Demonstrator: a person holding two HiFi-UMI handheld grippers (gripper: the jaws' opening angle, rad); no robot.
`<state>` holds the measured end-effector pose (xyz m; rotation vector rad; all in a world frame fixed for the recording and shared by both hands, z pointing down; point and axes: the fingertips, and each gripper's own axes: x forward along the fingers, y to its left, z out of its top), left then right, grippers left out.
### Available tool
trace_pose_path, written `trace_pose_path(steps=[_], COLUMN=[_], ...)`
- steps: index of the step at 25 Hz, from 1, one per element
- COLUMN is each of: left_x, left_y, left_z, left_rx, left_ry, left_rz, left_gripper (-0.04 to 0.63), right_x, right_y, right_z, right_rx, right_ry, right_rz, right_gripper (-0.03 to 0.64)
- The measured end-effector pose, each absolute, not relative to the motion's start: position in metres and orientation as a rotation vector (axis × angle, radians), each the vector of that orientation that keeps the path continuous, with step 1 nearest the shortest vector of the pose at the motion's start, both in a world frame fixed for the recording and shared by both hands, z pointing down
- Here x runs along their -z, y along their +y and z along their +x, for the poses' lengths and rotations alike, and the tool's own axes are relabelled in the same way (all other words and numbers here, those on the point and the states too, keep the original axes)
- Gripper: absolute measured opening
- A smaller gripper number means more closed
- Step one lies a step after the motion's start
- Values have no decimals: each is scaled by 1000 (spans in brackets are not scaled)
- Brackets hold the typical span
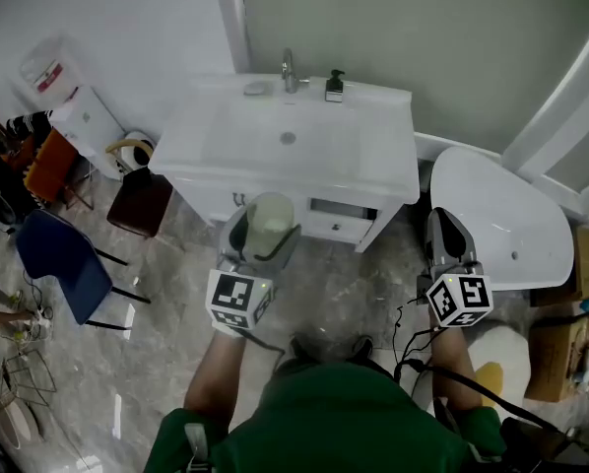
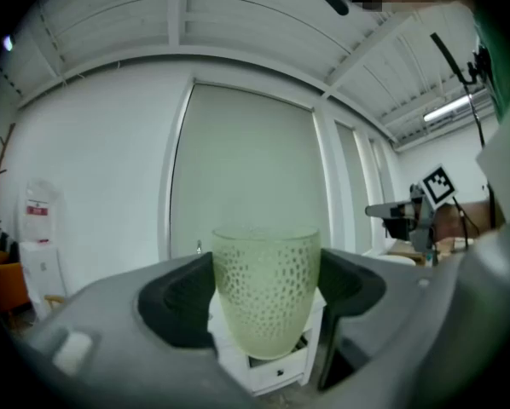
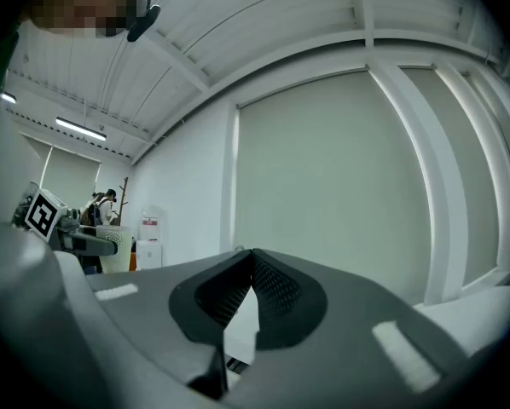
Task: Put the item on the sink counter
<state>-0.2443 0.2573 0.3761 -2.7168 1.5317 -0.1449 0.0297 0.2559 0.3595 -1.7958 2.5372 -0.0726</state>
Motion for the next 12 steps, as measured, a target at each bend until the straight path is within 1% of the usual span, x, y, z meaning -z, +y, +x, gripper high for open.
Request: trace_pose_path(steps=[6,12], left_x=[-382,-387], left_y=[247,219], left_z=[-257,-241], left_rx=[85,85], left_ry=[1506,1524], left_rz=[-2771,-2765], left_gripper=[366,365], right_x=[-355,-365], right_y=[260,224], right_z=[19,32], right_rx=[17,44], right_ry=[2537,2555], right_rz=[-1853,-1836], right_gripper=[-3,-3])
